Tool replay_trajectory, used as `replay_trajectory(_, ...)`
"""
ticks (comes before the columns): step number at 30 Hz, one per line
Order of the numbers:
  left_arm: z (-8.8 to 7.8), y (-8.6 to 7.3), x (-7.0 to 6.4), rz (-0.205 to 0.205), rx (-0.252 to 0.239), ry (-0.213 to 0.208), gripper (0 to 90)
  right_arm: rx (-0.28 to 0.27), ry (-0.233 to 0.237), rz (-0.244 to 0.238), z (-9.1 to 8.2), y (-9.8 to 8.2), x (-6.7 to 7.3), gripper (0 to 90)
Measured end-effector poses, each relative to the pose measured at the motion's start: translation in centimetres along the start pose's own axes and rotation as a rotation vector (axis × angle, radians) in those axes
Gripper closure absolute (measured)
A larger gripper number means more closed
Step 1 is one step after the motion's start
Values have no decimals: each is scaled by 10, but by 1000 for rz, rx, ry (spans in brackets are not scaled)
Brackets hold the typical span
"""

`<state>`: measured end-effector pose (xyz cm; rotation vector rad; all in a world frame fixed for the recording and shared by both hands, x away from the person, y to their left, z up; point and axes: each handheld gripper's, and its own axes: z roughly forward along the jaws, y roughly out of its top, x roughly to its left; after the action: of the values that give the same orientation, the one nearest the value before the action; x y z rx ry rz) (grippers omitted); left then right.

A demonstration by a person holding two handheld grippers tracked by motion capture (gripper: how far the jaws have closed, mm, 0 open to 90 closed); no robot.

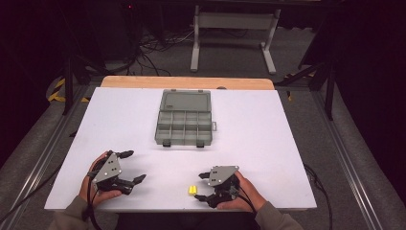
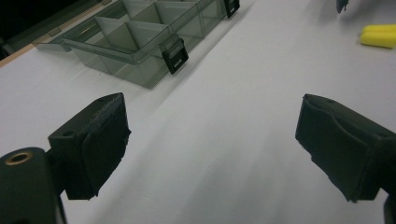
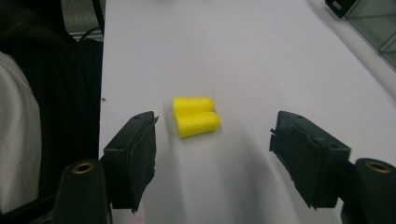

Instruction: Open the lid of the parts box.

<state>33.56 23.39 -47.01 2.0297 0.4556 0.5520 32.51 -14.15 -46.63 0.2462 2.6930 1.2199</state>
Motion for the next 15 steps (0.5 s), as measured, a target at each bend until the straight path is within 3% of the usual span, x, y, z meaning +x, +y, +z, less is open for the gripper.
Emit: replay_trajectory(15, 2, 2, 2, 15, -4, -9, 104, 25, 118, -37, 10, 6, -7, 484)
